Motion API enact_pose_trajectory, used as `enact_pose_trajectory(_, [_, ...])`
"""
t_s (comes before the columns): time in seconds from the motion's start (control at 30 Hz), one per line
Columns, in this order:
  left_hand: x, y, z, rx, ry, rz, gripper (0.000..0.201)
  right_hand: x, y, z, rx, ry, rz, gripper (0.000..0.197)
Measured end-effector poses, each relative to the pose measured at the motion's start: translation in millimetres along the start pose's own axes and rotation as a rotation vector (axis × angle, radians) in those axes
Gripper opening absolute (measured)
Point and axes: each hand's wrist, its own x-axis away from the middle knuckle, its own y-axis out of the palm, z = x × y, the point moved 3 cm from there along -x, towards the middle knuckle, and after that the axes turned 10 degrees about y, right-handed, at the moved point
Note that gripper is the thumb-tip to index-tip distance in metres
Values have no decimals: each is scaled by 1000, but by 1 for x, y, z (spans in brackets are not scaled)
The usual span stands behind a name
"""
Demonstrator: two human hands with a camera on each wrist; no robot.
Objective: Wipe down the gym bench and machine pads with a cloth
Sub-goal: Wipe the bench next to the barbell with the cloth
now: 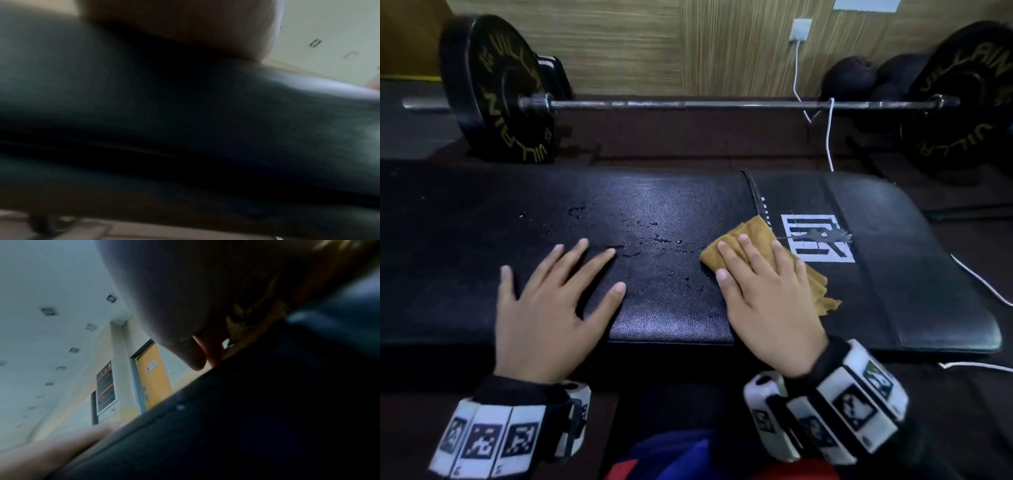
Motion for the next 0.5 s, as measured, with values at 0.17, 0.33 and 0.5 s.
enact_pose_trajectory(0.17, [7,0,-16,-38,-56,3,59,-16,11,-33,-10,-17,27,52])
enact_pose_trajectory(0.33, [7,3,-16,23,-71,113,51,-6,20,-69,-2,-222,-23,53])
enact_pose_trajectory(0.5, [9,6,-17,43,-63,159,49,43,24,-64,-37,-451,-68,51])
